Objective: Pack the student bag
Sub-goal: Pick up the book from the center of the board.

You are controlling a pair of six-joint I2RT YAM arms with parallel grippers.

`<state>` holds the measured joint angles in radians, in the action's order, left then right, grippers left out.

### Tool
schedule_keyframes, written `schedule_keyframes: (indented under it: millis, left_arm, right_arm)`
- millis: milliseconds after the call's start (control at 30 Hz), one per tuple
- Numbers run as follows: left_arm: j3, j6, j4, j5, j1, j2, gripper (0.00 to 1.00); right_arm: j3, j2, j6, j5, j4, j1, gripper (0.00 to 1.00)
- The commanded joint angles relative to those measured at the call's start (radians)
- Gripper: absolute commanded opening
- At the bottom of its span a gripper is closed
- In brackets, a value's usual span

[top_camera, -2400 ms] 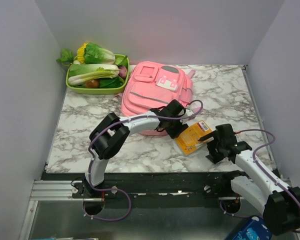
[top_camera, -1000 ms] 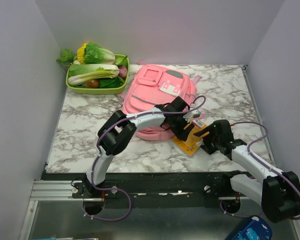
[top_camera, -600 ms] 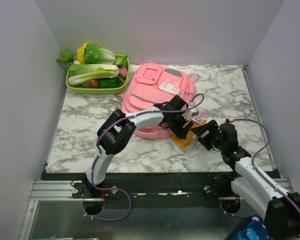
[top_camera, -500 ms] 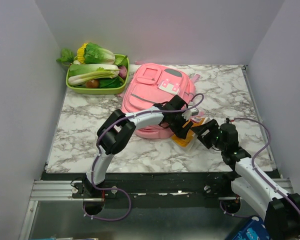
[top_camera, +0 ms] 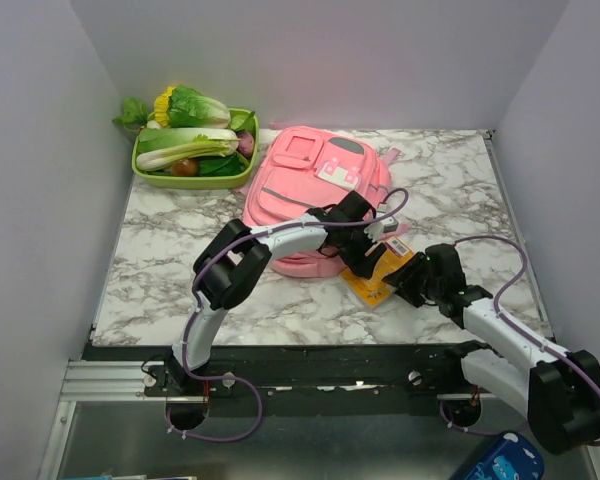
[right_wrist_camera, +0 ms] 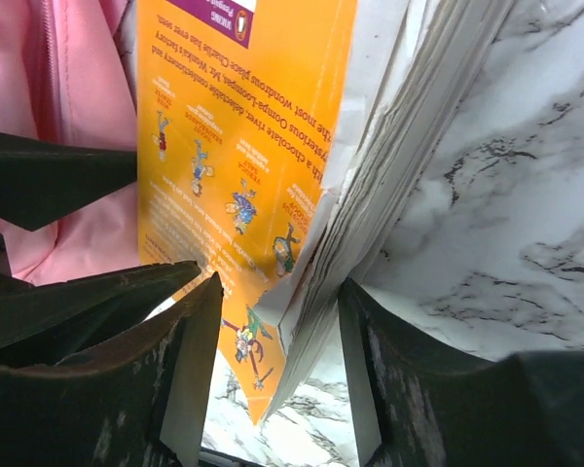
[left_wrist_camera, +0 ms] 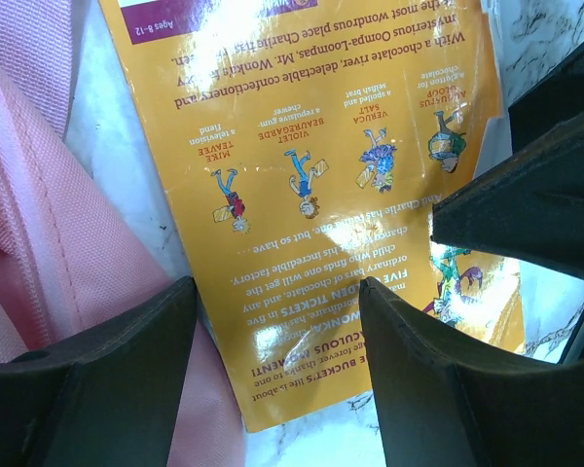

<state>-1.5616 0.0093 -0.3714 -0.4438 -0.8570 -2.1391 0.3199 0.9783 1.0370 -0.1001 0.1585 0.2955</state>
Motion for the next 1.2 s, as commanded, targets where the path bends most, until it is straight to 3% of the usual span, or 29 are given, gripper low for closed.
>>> schedule_keyframes:
  millis: [0,67,167,433,600,667,733,867,1067,1167]
  left_arm:
    - [0.034,-0.006,-0.017,-0.033,-0.014,-0.002,0.74]
    - [0.037,-0.006,-0.017,-0.032,-0.014,0.004,0.74]
    - [0.032,-0.006,-0.024,-0.039,-0.014,0.021,0.74]
    - [0.028,-0.006,-0.035,-0.07,-0.014,0.045,0.74]
    - [-0.047,0.023,-0.139,-0.081,-0.005,0.093,0.8]
    - [-0.102,0.046,-0.211,-0.081,0.021,0.129,0.85]
    - [-0.147,0.104,-0.308,-0.085,0.056,0.183,0.99]
    - [-0.254,0.262,-0.486,-0.066,0.131,0.234,0.98]
    - [-0.226,0.544,-0.649,0.054,0.249,0.289,0.99]
    - [-0.104,0.621,-0.562,0.181,0.294,0.347,0.99]
  right_arm:
    - [0.044,-0.009,-0.022,0.031,0.004,0.017,0.54]
    - [0.042,-0.015,-0.02,0.045,0.006,0.019,0.42]
    - [0.031,-0.021,-0.011,0.057,0.0,0.021,0.32]
    - [0.007,-0.041,-0.005,0.06,-0.063,0.021,0.22]
    - [0.034,-0.053,-0.029,0.079,-0.024,0.021,0.01]
    - [0.039,-0.079,-0.034,0.092,0.012,0.021,0.01]
    - [0.042,-0.102,-0.034,0.121,0.038,0.021,0.01]
    - [0.047,-0.153,-0.028,0.149,0.062,0.021,0.01]
    - [0.048,-0.176,-0.018,0.168,0.105,0.021,0.01]
    - [0.036,-0.187,-0.011,0.16,0.107,0.021,0.01]
